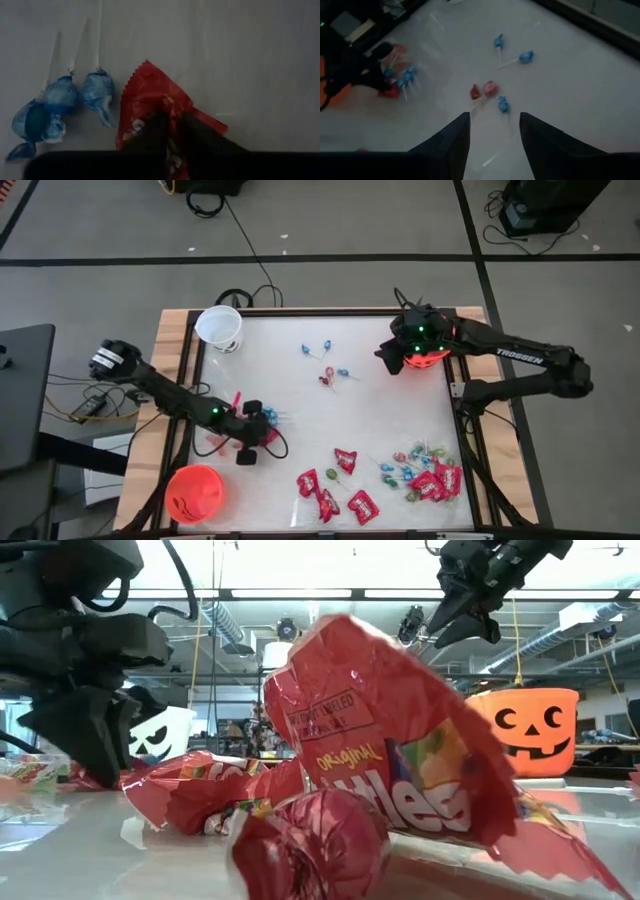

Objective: Sort candy by brand, put in halloween buckets
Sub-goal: Put the red candy into the top orange bucket

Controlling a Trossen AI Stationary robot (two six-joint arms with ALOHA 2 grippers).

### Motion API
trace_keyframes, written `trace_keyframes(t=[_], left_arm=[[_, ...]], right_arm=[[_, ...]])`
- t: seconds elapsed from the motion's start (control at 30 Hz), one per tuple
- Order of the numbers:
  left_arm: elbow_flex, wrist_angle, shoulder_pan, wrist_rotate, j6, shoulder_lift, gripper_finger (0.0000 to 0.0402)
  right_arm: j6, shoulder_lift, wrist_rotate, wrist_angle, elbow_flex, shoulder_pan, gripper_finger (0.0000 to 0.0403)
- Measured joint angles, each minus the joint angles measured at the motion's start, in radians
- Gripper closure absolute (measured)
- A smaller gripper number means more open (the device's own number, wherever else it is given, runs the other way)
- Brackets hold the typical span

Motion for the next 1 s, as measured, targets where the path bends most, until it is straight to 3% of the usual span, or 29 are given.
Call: trace_keyframes(t=[0.07, 0.33, 0.6, 0.8, 1.0], left_arm=[[-0.003, 0.01, 0.002, 0.007, -0.021, -0.012, 0.0392], [0.047, -0.011, 0.005, -0.015, -0.024, -0.075, 0.0398], [0.209, 0.004, 0.051, -0.156, 0.152, -0.125, 0.0399], [0.299, 0.002, 0.171, -0.164, 0.273, -0.124, 0.04], [0.349, 0.059, 0.268, -0.119, 0.397, -0.118, 0.04]], right_arm=[[-0.004, 0.011, -0.01, 0.003, 0.0, 0.025, 0.0226], [0.005, 0.099, -0.13, 0.126, 0.0, 0.117, 0.0231], [0.253, 0.269, -0.343, 0.367, 0.0, 0.168, 0.0231], [0.344, 0.348, -0.39, 0.514, 0.0, 0.183, 0.0231], [0.367, 0.354, -0.367, 0.62, 0.0, 0.183, 0.0231]])
